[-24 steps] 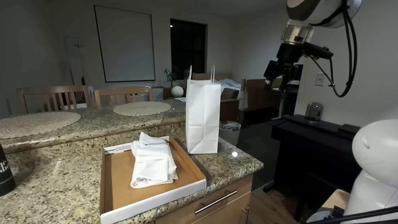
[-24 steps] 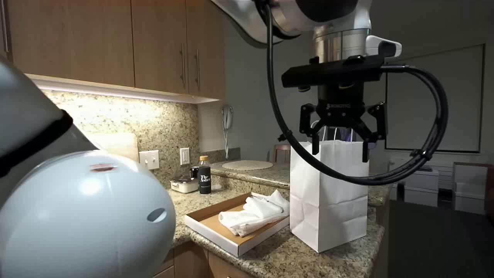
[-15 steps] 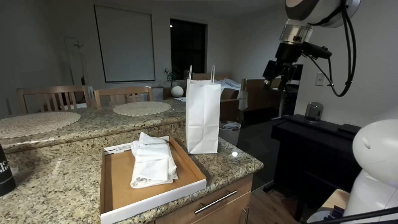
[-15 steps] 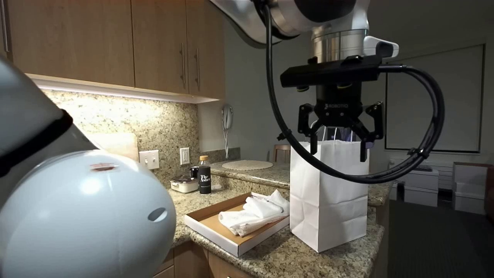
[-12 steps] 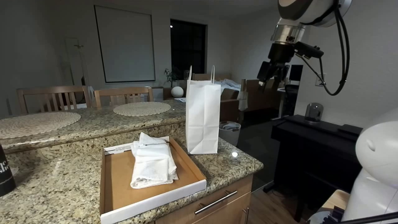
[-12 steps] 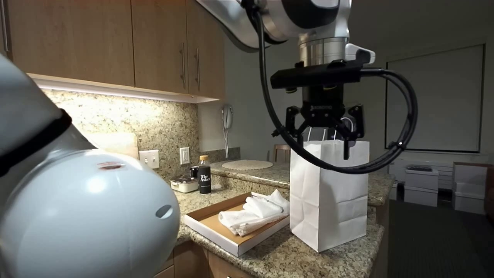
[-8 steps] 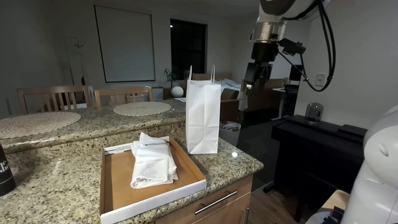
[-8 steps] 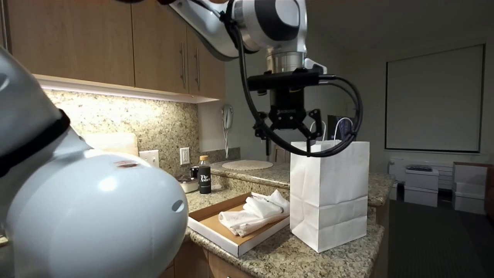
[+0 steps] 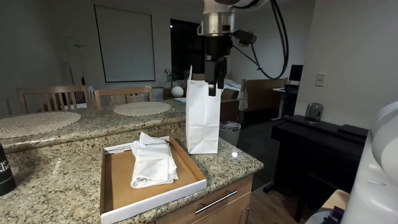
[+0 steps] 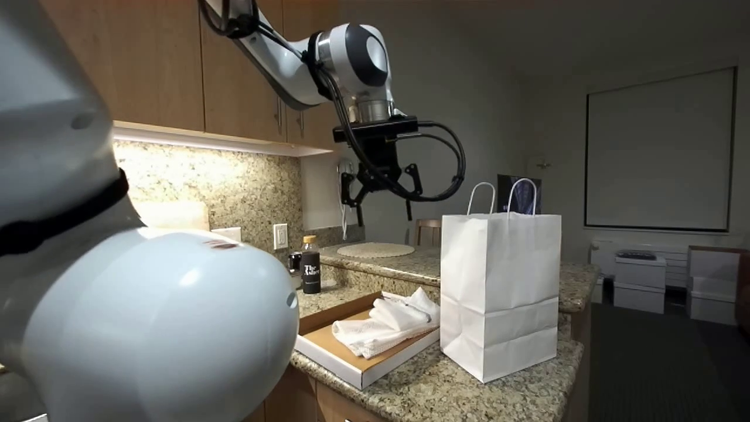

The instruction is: Put one towel in the bag

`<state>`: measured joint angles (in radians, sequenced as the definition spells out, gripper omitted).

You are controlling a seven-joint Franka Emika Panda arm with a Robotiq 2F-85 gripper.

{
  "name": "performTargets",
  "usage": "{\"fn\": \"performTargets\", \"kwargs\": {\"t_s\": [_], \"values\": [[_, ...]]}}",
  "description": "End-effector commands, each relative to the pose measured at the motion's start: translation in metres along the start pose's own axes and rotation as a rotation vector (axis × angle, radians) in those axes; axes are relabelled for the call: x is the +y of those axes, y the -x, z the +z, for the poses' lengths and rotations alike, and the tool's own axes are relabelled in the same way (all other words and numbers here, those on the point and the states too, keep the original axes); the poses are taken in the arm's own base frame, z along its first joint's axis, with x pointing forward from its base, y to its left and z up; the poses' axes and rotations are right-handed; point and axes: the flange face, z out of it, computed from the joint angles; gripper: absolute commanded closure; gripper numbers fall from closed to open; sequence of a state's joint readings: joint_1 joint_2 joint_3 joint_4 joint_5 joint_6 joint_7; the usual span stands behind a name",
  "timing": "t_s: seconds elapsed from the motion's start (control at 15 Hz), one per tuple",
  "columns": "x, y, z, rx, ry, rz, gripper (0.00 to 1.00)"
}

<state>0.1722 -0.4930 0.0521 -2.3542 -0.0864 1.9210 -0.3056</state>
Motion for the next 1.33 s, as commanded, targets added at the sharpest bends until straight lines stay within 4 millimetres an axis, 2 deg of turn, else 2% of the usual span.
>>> {"fn": "performTargets", "kwargs": {"t_s": [0.0, 0.07, 0.13, 0.27, 0.33, 0.47, 0.67, 0.87, 1.07, 1.27], "values": [[-0.004, -0.051, 0.013, 0.159, 0.035, 0.043, 0.0], [-0.004, -0.061, 0.015, 0.224, 0.058, 0.076, 0.0], [-0.003, -0.069, 0.028, 0.264, 0.077, 0.092, 0.0], [0.006, -0.071, 0.04, 0.307, 0.112, 0.128, 0.0], [-0.001, -0.072, 0.03, 0.277, 0.076, 0.093, 0.0], [0.006, -0.075, 0.042, 0.286, 0.086, 0.112, 0.0], [0.007, -0.077, 0.043, 0.287, 0.086, 0.111, 0.0], [-0.011, -0.106, 0.063, 0.247, 0.054, 0.025, 0.0], [-0.036, -0.148, 0.088, 0.229, 0.052, -0.04, 0.0], [-0.048, -0.186, 0.115, 0.159, 0.04, -0.098, 0.0]]}}
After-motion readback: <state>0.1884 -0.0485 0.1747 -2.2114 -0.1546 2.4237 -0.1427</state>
